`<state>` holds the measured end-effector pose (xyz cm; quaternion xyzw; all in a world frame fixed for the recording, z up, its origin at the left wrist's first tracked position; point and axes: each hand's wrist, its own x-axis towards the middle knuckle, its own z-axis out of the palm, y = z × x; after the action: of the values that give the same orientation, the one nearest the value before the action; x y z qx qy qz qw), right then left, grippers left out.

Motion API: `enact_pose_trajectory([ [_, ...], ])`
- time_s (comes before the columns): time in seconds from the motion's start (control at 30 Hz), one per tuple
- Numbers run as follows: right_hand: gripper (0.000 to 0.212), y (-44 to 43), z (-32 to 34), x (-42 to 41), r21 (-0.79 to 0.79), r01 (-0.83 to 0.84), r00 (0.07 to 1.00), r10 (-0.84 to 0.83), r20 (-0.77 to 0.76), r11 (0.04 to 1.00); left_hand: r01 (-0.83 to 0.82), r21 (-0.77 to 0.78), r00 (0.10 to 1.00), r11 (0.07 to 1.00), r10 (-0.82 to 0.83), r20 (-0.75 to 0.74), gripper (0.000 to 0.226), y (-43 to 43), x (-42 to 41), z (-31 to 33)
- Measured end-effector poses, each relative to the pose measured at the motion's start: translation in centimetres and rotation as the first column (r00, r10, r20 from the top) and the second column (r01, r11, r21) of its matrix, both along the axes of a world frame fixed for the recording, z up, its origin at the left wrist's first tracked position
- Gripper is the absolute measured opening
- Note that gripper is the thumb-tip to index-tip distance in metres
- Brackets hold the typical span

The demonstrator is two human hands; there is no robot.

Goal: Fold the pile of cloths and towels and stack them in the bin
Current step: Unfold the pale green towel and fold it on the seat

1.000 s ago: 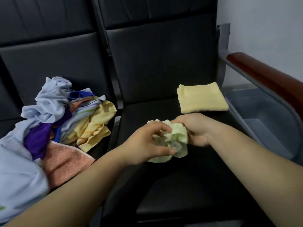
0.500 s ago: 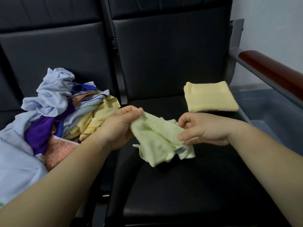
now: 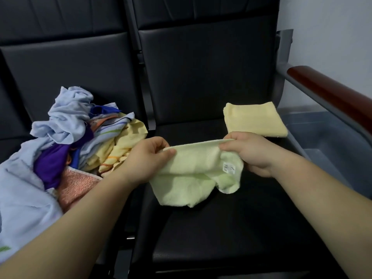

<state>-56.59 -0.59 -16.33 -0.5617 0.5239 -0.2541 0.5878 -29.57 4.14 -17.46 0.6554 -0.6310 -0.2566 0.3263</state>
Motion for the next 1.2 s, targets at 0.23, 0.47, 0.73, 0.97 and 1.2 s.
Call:
enact_pose_trajectory([
  [0.23,0.028,1.4,1.4,1.1,-0.027,-0.225,0.957,0.226,0.182,0.974,0.151,0.045,0.903,0.987,-0.119,-0.413,0.043,0.6,-1.6,0.5],
  [0.47,0.039,1.6,2.2,1.6,-0.074,-0.213,0.931,0.225,0.286,0.974,0.323,-0.015,0.868,0.946,-0.303,-0.394,0.042,1.6,-3.7,1.0],
  [0.73,0.027,2.2,1.2,2.5,-0.015,-0.320,0.947,0.320,0.023,0.947,0.142,-0.155,0.786,0.978,-0.207,-0.583,0.025,2.4,-4.9,2.7],
  [0.97,0.015,2.1,0.1,3.4,-0.177,-0.254,0.966,0.241,-0.089,0.951,-0.097,0.124,0.351,0.988,0.151,-0.924,0.014,1.6,-3.3,3.6],
  [1.2,0.017,2.5,0.4,4.5,-0.276,-0.231,0.971,0.240,-0.004,0.933,-0.120,0.278,0.466,0.953,0.301,-0.832,0.024,0.6,-3.8,2.1],
])
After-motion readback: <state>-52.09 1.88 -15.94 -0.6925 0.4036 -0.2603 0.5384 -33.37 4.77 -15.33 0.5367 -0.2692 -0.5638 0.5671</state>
